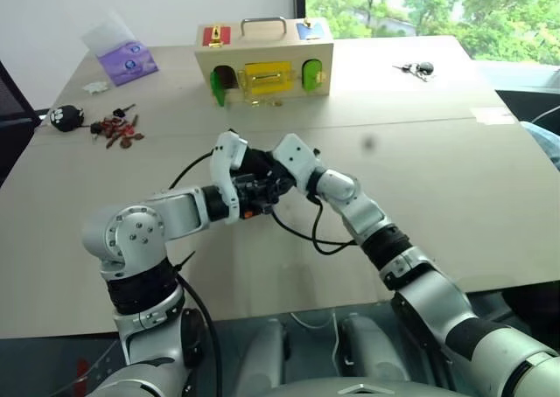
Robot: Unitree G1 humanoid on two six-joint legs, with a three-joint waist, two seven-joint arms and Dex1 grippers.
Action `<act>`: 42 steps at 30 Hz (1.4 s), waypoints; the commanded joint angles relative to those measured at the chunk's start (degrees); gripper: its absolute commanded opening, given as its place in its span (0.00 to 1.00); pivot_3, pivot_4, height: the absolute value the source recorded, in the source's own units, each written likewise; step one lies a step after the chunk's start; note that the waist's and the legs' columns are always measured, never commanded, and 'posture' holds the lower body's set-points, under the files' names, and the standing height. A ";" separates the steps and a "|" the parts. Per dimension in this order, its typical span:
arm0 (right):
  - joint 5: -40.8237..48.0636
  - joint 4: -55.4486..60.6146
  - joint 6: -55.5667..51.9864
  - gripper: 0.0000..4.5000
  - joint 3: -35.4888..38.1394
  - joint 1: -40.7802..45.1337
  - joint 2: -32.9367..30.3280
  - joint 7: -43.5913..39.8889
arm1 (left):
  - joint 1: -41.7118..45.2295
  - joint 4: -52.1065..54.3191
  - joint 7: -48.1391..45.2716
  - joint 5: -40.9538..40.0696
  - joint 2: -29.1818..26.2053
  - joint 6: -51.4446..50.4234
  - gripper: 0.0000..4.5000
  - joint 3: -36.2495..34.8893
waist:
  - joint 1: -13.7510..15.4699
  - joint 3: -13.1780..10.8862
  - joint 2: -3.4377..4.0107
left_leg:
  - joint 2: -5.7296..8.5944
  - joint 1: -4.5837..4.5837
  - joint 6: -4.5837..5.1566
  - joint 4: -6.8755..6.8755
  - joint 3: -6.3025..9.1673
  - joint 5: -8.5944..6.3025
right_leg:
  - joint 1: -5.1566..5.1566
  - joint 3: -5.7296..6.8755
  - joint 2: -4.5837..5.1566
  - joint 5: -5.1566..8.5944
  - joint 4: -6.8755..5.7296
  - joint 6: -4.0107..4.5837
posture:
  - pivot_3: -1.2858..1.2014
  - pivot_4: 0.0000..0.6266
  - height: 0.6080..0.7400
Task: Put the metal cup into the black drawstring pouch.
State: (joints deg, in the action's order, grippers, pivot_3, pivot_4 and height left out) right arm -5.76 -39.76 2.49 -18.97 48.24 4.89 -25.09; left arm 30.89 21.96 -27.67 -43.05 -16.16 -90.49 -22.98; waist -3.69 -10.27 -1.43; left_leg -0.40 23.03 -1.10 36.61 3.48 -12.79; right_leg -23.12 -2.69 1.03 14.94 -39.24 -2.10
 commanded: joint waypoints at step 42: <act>21.32 38.82 -46.56 1.00 5.61 -10.17 -3.00 -7.84 | 3.35 -21.07 3.32 -24.14 -3.05 32.16 0.00 -10.37 | 1.21 0.00 0.01 | 0.03 0.75 0.01 -0.03 0.16 0.01 | -0.54 0.24 0.05 -0.01 0.32 0.01 | 0.52 0.24 1.00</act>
State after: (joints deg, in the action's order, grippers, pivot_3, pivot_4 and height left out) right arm 15.75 -0.80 -47.15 -13.31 35.97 1.15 -33.51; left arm 33.26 -0.74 -24.64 -65.21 -18.40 -59.16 -33.13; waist -2.48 -10.27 -1.43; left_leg -0.37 23.79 -1.09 36.59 3.64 -12.78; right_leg -23.66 -2.45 1.09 14.93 -38.91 -2.09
